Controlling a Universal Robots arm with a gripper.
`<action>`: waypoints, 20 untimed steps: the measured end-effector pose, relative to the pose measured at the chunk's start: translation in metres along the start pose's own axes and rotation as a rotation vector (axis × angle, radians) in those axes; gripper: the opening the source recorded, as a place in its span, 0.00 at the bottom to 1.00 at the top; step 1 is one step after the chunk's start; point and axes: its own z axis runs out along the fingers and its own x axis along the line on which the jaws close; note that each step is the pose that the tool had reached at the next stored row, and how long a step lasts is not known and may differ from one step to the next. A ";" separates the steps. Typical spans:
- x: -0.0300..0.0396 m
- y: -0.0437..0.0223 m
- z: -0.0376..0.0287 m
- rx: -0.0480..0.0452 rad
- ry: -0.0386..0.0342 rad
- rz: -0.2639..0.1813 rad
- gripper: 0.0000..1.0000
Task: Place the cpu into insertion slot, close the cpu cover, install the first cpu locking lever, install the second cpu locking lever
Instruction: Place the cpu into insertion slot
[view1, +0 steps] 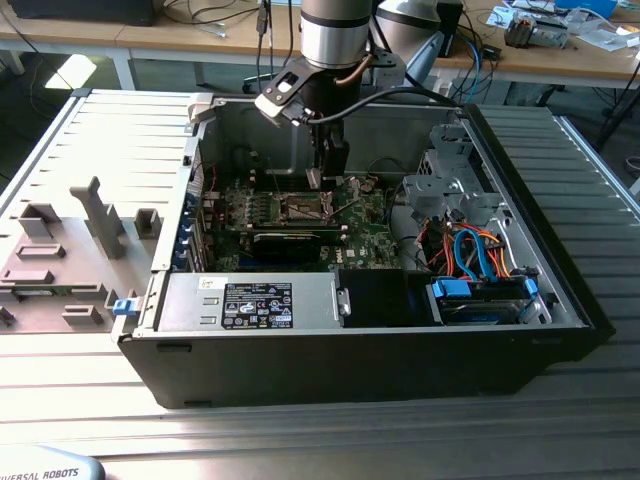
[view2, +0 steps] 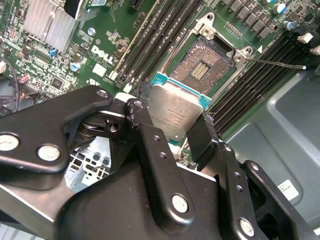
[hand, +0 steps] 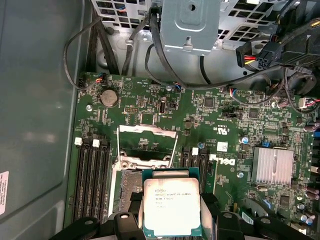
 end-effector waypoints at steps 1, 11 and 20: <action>0.0000 0.0000 0.0000 0.0006 -0.0002 0.013 0.54; 0.0001 0.0000 0.0001 0.0024 0.0004 0.055 0.54; 0.0000 0.0000 -0.0001 0.0045 0.0023 0.106 0.54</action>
